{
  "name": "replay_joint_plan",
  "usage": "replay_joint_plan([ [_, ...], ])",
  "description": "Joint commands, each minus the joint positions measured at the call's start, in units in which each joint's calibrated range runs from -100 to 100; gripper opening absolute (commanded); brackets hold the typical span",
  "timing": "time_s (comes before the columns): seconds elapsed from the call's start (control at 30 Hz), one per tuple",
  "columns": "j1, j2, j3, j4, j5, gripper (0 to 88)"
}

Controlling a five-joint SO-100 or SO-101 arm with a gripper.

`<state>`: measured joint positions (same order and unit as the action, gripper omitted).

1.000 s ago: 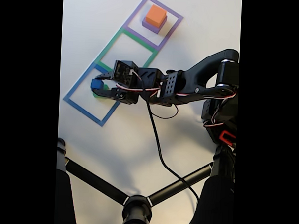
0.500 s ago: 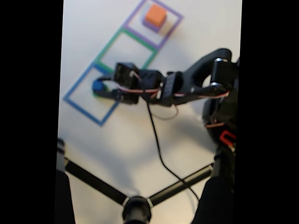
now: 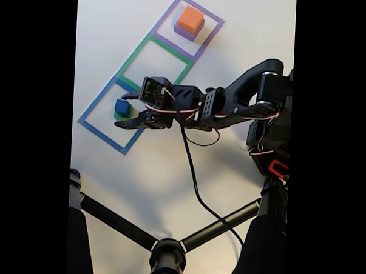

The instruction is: Tower of hanoi

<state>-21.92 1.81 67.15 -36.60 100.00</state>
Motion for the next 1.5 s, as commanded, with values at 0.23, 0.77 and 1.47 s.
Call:
replay_joint_plan([
  [0.23,1.75,-19.44,-11.86,23.69,0.00,25.9],
  [0.77,21.04,-44.12,-36.21,89.01,0.00,0.0],
  [1.47,52.61,-47.40,-64.47,125.68,0.00,0.5],
])
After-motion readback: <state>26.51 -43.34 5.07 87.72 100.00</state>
